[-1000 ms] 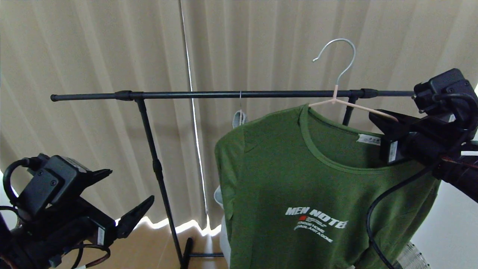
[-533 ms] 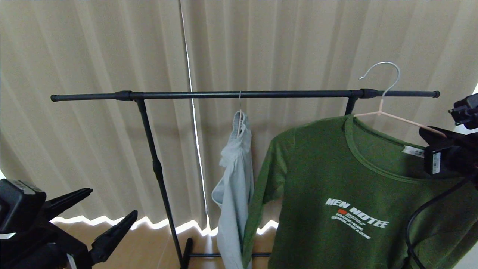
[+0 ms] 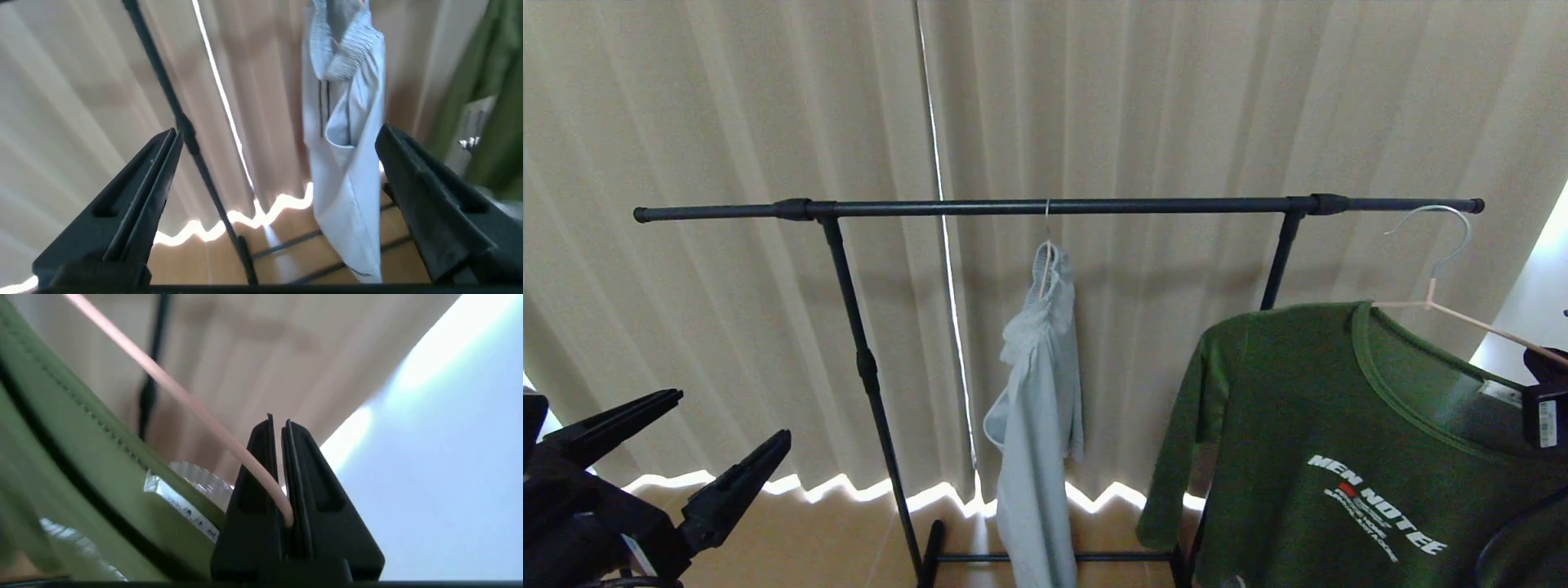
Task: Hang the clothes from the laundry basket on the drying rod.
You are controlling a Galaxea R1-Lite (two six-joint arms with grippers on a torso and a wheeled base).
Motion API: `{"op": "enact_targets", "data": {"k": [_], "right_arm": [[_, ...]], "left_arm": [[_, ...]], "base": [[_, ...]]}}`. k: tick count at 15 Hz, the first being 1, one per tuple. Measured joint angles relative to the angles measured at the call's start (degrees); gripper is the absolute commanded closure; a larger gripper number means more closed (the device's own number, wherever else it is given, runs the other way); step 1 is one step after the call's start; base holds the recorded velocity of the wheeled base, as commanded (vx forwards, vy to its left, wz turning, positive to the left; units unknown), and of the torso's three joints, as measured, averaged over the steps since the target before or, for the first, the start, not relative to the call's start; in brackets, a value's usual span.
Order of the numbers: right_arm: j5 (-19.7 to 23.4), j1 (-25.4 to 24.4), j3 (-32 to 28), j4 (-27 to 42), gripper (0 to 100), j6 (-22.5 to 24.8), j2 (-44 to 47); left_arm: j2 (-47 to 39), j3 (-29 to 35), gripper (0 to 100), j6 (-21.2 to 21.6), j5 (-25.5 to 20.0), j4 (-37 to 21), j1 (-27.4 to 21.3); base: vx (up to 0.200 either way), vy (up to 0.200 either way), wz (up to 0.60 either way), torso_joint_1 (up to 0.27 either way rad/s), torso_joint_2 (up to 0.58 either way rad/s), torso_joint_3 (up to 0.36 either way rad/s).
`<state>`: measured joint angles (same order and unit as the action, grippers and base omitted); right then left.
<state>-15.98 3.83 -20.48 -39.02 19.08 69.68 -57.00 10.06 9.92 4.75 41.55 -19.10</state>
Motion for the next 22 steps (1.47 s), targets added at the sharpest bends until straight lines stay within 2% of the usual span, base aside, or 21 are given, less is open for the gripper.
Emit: {"op": "enact_targets", "data": {"k": [6, 10, 20, 22], "right_arm": [[0.6, 1.3, 5.1, -0.1, 100, 0.1, -3.9], [1.2, 1.2, 5.9, 0.0, 100, 2.8, -6.0], [1.4, 1.2, 7.6, 0.1, 100, 3.0, -8.4], [1.4, 1.2, 7.8, 0.4, 100, 3.0, -9.0]], "left_arm": [[-0.7, -0.3, 0, -0.1, -0.1, 0.0, 4.3], [-0.8, -0.8, 0, 0.1, -0.1, 0.0, 4.5], [-0.8, -0.2, 0, 0.0, 0.0, 0.1, 4.5], [-0.8, 0.1, 0, 0.0, 0.0, 0.1, 4.7]], "base": [[0.000, 0.000, 0.00, 0.000, 0.00, 0.000], [0.000, 0.000, 0.00, 0.000, 0.00, 0.000], [0.000, 0.000, 0.00, 0.000, 0.00, 0.000], [0.200, 0.000, 0.00, 0.002, 0.00, 0.002]]}}
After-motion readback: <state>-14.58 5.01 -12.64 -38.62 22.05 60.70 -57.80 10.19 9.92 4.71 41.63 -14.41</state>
